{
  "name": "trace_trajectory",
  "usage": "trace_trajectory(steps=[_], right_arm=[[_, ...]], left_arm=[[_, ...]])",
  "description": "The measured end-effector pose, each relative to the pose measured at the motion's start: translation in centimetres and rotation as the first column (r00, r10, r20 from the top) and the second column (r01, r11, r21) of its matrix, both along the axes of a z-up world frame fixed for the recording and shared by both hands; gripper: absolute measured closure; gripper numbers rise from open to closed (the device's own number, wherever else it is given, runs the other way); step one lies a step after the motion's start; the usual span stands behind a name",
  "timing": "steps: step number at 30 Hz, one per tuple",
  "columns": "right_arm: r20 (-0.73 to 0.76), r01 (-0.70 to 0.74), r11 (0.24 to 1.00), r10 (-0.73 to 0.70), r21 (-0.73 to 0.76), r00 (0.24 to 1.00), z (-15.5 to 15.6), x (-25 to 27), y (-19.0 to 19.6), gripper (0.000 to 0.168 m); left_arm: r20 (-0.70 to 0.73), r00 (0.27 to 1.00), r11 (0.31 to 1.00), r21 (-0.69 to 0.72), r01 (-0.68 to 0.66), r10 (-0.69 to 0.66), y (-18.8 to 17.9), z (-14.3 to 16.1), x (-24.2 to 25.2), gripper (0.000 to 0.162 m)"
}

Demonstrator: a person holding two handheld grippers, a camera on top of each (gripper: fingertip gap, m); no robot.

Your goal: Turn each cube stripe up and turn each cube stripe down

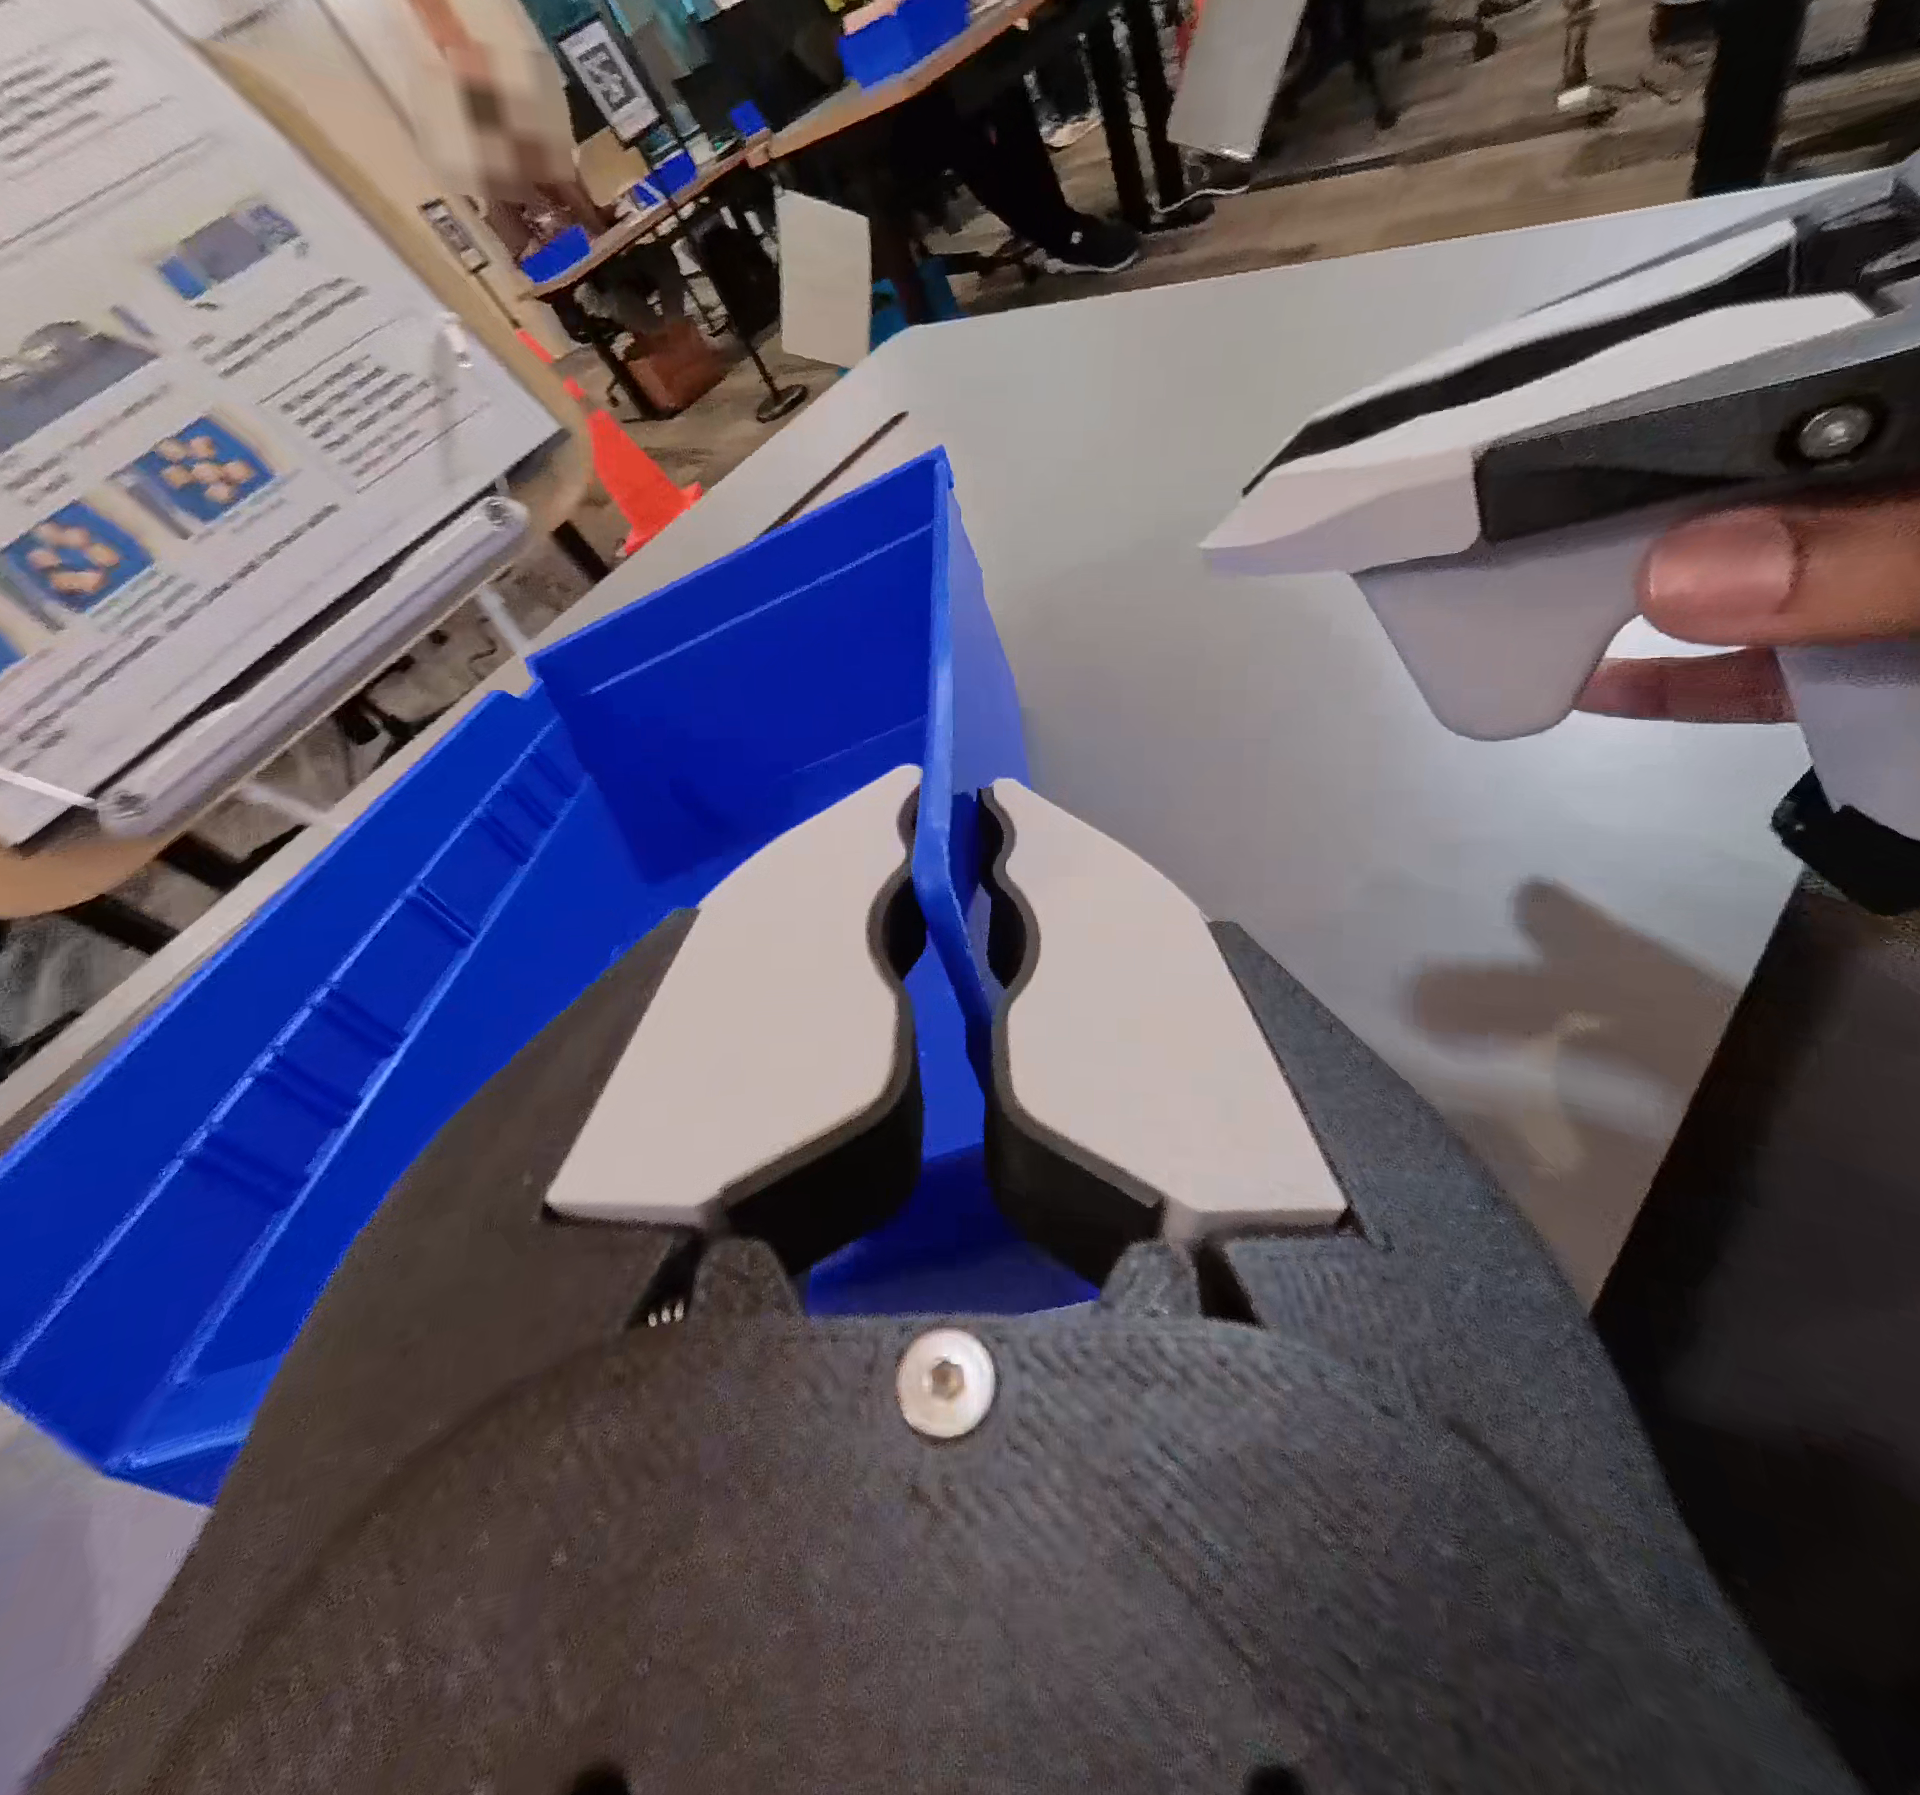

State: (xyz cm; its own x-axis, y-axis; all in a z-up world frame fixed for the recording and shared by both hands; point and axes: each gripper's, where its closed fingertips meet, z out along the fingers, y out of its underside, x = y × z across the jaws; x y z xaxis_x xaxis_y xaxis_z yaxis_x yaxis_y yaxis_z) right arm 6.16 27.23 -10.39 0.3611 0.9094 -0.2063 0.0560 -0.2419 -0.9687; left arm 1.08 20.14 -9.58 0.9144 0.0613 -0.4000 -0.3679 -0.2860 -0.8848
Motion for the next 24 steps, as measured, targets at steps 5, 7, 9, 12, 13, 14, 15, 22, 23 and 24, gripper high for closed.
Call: trace_trajectory(steps=[5, 7, 9, 12, 13, 14, 15, 22, 23, 24], right_arm=[[-0.043, 0.043, 0.998, -0.045, -0.050, 0.998, -0.1, 2.2, -0.5, 0.133], [-0.058, 0.068, 0.995, -0.073, -0.079, 0.996, -0.2, 3.3, -0.4, 0.129], [-0.055, 0.102, 0.991, -0.107, -0.090, 0.993, -0.3, 4.6, 0.0, 0.124], [-0.036, 0.161, 0.982, -0.165, -0.104, 0.986, -0.9, 6.7, 0.8, 0.119], [-0.028, 0.177, 0.978, -0.181, -0.115, 0.983, -1.1, 7.3, 1.0, 0.117], [-0.022, 0.189, 0.973, -0.194, -0.128, 0.981, -1.4, 7.9, 1.1, 0.115], [-0.016, 0.200, 0.969, -0.204, -0.143, 0.979, -1.6, 8.3, 1.2, 0.112], [0.049, 0.230, 0.959, -0.224, -0.167, 0.973, -3.0, 9.3, 0.5, 0.092], [0.065, 0.230, 0.961, -0.222, -0.156, 0.973, -3.2, 9.2, 0.4, 0.090], [0.079, 0.232, 0.962, -0.223, -0.143, 0.972, -3.4, 9.0, 0.4, 0.089]], left_arm=[[0.165, 0.984, 0.998, -0.006, 0.070, -0.068, 3.0, -2.2, 2.2, 0.159], [0.209, 0.975, 0.997, -0.008, 0.082, -0.079, 4.0, -3.1, 2.6, 0.158], [0.205, 0.974, 0.995, -0.016, 0.103, -0.097, 5.0, -3.9, 3.0, 0.158], [0.217, 0.969, 0.992, -0.014, 0.125, -0.119, 6.5, -4.4, 3.9, 0.157], [0.218, 0.966, 0.990, -0.015, 0.142, -0.135, 6.9, -4.5, 4.4, 0.155], [0.227, 0.960, 0.985, -0.015, 0.171, -0.163, 7.3, -4.6, 5.1, 0.152], [0.247, 0.947, 0.977, -0.013, 0.213, -0.203, 7.6, -4.7, 6.0, 0.147], [0.429, 0.794, 0.856, -0.085, 0.510, -0.431, 6.6, -4.9, 10.6, 0.095], [0.454, 0.765, 0.833, -0.082, 0.547, -0.458, 5.9, -4.6, 10.7, 0.094], [0.479, 0.731, 0.813, -0.057, 0.579, -0.486, 5.3, -4.0, 10.7, 0.098]])
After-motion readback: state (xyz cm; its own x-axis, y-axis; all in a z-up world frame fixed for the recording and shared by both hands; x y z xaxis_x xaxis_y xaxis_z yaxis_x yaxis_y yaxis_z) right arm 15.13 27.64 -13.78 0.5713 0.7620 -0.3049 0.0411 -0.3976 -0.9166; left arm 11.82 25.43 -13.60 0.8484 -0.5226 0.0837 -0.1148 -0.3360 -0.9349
